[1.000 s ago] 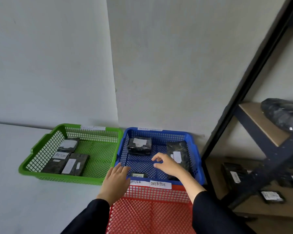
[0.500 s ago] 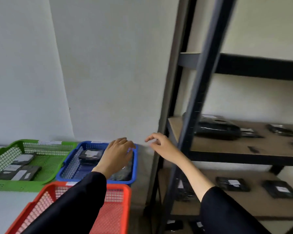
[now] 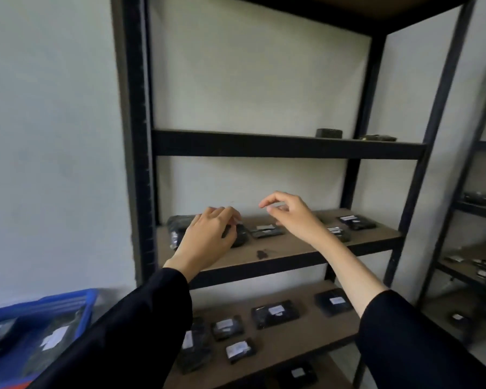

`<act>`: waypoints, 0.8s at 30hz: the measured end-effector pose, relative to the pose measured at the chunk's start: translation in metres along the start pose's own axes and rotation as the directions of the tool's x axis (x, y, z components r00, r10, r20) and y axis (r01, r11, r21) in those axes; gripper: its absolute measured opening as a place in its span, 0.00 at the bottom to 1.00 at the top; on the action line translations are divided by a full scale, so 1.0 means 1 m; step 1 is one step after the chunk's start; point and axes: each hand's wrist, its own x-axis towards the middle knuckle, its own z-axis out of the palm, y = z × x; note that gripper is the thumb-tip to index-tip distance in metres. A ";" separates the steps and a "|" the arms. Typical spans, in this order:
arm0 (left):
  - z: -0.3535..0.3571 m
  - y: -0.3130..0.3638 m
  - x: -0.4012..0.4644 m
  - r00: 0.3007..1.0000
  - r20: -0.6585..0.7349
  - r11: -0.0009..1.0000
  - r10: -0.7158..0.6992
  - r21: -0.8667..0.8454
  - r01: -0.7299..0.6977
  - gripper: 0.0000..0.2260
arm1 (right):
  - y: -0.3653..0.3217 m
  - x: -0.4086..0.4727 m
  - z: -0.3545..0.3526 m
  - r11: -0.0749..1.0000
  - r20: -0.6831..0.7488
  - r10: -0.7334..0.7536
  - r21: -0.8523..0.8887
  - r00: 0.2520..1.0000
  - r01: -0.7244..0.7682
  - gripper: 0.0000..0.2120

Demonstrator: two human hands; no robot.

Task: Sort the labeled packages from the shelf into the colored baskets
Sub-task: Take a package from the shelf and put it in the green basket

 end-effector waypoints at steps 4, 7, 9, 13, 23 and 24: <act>0.015 0.030 0.056 0.993 -0.062 0.995 0.098 0.037 -0.096 0.11 | 0.018 0.019 -0.054 0.999 -0.094 -0.005 -0.040 0.996 0.001 0.09; 0.026 0.047 0.105 0.978 -0.143 0.986 0.155 0.088 -0.143 0.13 | 0.032 0.046 -0.090 0.997 -0.161 -0.053 -0.060 0.986 0.044 0.09; 0.033 0.056 0.140 0.961 -0.185 0.974 0.207 0.129 -0.185 0.15 | 0.046 0.067 -0.112 0.990 -0.207 -0.109 -0.109 0.972 0.088 0.09; 0.046 0.077 0.208 0.942 -0.232 0.960 0.241 0.202 -0.196 0.17 | 0.074 0.108 -0.155 0.979 -0.229 -0.147 -0.170 0.962 0.109 0.10; 0.100 0.115 0.315 0.999 -0.027 0.876 0.018 0.482 -0.003 0.20 | 0.138 0.180 -0.237 0.952 -0.130 -0.090 -0.302 0.987 0.047 0.13; 0.103 0.119 0.322 1.000 -0.014 0.873 0.000 0.487 0.006 0.21 | 0.142 0.190 -0.243 0.948 -0.126 -0.079 -0.317 0.989 0.036 0.13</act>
